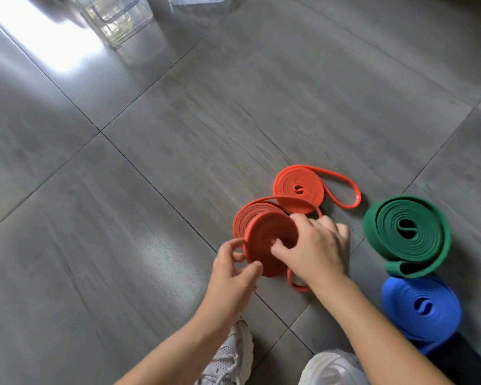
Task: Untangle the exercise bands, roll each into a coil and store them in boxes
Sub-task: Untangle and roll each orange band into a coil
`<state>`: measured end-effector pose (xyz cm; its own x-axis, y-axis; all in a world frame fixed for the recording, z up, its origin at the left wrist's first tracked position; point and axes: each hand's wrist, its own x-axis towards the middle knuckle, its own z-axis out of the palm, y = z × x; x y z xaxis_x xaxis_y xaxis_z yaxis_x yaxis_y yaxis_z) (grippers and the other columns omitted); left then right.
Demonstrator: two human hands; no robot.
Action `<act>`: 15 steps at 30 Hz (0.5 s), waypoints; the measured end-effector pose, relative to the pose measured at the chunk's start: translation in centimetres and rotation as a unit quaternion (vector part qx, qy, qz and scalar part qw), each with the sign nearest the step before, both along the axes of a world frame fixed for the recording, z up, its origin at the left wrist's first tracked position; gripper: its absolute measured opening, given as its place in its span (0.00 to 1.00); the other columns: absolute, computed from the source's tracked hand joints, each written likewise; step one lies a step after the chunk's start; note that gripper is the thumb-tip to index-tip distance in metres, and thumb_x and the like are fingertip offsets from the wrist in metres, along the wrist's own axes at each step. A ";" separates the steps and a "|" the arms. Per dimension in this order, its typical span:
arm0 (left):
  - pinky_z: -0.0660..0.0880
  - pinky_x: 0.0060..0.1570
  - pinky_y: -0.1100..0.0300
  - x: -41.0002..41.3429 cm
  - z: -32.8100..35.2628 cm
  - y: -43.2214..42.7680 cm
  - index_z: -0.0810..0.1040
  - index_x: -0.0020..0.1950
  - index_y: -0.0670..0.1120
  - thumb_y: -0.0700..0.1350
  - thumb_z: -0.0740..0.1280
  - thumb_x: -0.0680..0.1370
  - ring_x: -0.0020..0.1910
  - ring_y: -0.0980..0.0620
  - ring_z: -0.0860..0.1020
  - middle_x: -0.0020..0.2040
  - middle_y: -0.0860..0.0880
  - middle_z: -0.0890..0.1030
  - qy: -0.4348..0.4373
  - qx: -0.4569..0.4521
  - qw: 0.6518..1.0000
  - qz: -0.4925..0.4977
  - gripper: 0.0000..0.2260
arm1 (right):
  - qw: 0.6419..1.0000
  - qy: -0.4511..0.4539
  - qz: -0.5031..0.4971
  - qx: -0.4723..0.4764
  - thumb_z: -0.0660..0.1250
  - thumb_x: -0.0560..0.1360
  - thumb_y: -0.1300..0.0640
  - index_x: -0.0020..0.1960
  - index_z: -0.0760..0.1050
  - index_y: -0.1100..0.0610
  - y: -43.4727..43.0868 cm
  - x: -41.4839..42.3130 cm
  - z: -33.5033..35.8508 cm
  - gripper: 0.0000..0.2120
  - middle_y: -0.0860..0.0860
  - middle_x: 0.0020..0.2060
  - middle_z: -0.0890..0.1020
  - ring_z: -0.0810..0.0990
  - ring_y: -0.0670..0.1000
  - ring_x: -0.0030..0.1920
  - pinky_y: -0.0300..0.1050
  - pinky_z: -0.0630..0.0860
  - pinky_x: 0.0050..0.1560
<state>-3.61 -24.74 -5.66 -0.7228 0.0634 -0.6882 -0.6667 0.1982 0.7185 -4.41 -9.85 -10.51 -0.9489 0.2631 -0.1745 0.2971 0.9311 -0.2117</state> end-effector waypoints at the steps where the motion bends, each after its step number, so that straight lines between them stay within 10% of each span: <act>1: 0.75 0.38 0.60 -0.7 -0.5 -0.3 0.71 0.59 0.50 0.39 0.66 0.75 0.39 0.54 0.73 0.51 0.46 0.71 -0.004 -0.001 1.000 0.022 0.14 | 1.000 -0.006 0.022 0.014 0.64 0.63 0.38 0.46 0.75 0.51 -0.5 -1.4 -0.1 0.19 0.50 0.39 0.82 0.75 0.57 0.48 0.50 0.58 0.47; 8: 0.76 0.47 0.58 -3.3 -4.9 -1.0 0.68 0.65 0.46 0.42 0.66 0.76 0.47 0.53 0.75 0.59 0.44 0.73 -0.030 -0.106 0.994 0.007 0.18 | 0.982 -0.041 0.133 0.129 0.68 0.63 0.36 0.45 0.79 0.55 -2.0 -4.7 -0.8 0.23 0.54 0.37 0.82 0.77 0.56 0.45 0.49 0.68 0.47; 11: 0.62 0.63 0.59 -3.8 -6.1 -0.7 0.62 0.73 0.51 0.52 0.70 0.73 0.66 0.48 0.63 0.70 0.46 0.60 0.187 -0.273 0.927 -0.177 0.31 | 0.981 -0.048 0.149 0.117 0.65 0.66 0.34 0.53 0.78 0.53 -1.4 -4.3 -0.9 0.26 0.53 0.45 0.78 0.75 0.56 0.49 0.48 0.66 0.47; 15: 0.67 0.64 0.52 -4.1 -7.2 0.2 0.59 0.75 0.56 0.53 0.70 0.73 0.70 0.46 0.55 0.76 0.50 0.51 0.239 -0.325 0.847 -0.347 0.33 | 0.986 -0.073 0.149 -0.023 0.58 0.75 0.38 0.62 0.75 0.48 1.2 -5.3 -1.6 0.22 0.52 0.52 0.78 0.73 0.56 0.57 0.49 0.63 0.53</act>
<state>-7.68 -24.50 -12.87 -0.8724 0.3076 -0.3799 0.1090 0.8800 0.4623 -9.74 -8.64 -12.14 -0.9470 -0.0353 -0.3192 0.0415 0.9722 -0.2306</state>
